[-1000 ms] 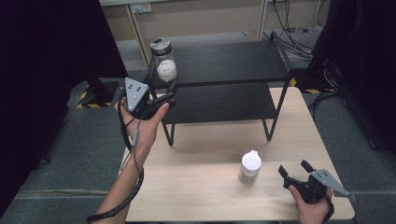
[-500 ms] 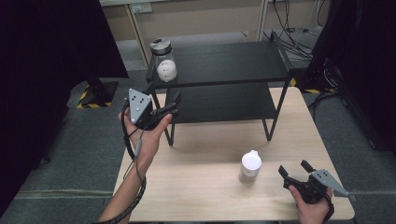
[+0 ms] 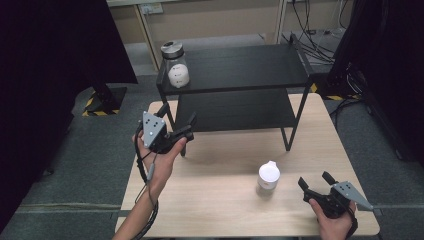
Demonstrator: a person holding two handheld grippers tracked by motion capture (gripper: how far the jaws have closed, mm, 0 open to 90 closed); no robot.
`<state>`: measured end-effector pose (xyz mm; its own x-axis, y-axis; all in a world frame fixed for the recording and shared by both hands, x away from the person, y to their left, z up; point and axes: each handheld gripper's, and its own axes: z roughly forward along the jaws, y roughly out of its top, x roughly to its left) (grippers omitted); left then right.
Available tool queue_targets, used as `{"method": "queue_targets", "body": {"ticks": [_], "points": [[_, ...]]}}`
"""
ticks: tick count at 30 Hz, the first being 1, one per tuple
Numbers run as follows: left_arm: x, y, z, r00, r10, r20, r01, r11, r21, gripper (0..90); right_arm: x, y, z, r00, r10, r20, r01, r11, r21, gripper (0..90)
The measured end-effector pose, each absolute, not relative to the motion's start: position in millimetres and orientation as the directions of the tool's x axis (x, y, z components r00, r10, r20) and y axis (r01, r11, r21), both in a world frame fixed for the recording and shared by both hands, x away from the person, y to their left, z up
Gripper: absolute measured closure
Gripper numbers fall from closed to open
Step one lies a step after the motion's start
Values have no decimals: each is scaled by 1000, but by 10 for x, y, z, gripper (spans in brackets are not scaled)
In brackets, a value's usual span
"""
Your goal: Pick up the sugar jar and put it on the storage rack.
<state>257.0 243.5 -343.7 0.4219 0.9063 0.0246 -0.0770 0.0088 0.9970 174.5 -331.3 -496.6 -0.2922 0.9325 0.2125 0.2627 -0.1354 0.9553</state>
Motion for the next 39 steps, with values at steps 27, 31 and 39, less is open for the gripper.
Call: {"method": "queue_targets", "body": {"ticks": [27,31,39], "points": [[2423,2456,-4015,475,880,-16,-34,36,999,101,1743,-3312,-4968,-293,932,211,261,-135,956,36],[2405,2463,-4141,479,877,-27,-21,43,999,100,1744,-3314,-4968,-293,932,212,261,-135,956,36],[2369,2485,-4379,481,875,-50,15,49,999,100,1744,-3310,-4965,-293,933,210,262,-133,956,36]]}}
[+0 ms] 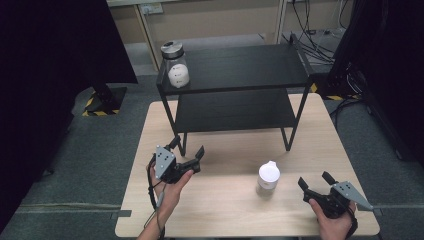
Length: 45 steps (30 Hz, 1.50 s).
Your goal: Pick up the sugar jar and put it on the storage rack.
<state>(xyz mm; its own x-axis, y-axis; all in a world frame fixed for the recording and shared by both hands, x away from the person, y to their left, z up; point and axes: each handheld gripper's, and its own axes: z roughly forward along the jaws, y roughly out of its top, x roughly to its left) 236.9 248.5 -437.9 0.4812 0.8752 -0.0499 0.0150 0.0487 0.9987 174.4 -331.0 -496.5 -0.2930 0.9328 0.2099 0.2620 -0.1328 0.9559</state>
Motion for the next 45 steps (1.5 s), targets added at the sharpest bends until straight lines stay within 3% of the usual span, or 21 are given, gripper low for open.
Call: {"method": "queue_targets", "body": {"ticks": [45], "points": [[2407,2483,-5055,457,883,-106,216,5,976,90,1752,-3324,-4964,-305,930,205,263,-125,957,36]]}}
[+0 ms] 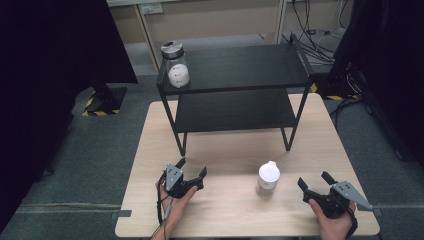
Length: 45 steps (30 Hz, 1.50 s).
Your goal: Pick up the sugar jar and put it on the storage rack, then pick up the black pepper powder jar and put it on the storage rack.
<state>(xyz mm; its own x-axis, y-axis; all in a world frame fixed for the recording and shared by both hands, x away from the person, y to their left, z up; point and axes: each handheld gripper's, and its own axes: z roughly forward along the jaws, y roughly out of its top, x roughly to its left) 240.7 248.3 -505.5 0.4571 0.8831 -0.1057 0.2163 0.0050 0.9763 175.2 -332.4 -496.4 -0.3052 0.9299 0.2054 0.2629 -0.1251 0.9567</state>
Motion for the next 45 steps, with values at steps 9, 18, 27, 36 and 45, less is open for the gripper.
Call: {"method": "queue_targets", "body": {"ticks": [9,18,27,36,45], "points": [[2412,2484,-5052,465,879,-107,225,0,974,93,1748,-3321,-4968,-305,931,202,259,-123,958,36],[2415,2491,-5056,465,878,-113,226,5,974,93,1750,-3324,-4966,-303,930,208,263,-128,956,36],[2416,2490,-5051,469,877,-106,225,-3,974,92,1745,-3320,-4970,-300,931,208,260,-130,957,36],[2417,2491,-5051,471,876,-105,225,-4,974,91,1748,-3338,-4977,-307,928,212,258,-134,957,35],[2423,2487,-5042,471,876,-103,229,-8,973,92,1756,-3358,-4977,-332,922,200,256,-116,960,36]]}}
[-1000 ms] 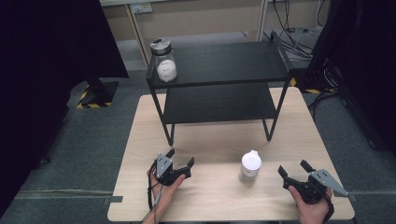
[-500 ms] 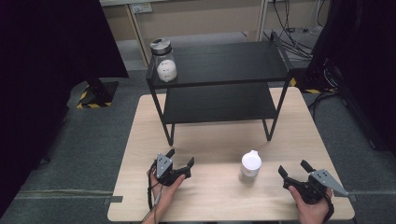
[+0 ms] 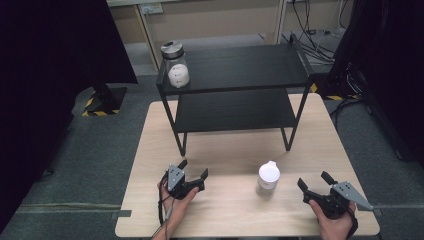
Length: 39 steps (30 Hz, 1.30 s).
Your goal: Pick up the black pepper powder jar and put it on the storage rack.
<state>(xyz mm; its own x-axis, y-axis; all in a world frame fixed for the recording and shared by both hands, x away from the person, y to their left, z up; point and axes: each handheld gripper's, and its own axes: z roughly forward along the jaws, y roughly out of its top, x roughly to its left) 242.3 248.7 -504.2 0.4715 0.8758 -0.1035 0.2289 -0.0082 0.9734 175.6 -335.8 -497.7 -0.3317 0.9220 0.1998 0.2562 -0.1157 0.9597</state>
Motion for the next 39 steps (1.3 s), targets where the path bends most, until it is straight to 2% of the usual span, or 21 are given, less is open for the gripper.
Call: {"method": "queue_targets", "body": {"ticks": [10,20,39], "points": [[2415,2483,-5045,472,876,-98,225,-11,974,92,1768,-3392,-4993,-406,903,139,226,-48,973,35],[2420,2481,-5038,472,876,-97,227,-15,974,92,1801,-3370,-4940,-519,849,102,200,4,980,41],[2424,2476,-5038,475,875,-96,227,-16,974,92,2021,-3071,-4878,-664,746,59,197,99,975,63]]}}
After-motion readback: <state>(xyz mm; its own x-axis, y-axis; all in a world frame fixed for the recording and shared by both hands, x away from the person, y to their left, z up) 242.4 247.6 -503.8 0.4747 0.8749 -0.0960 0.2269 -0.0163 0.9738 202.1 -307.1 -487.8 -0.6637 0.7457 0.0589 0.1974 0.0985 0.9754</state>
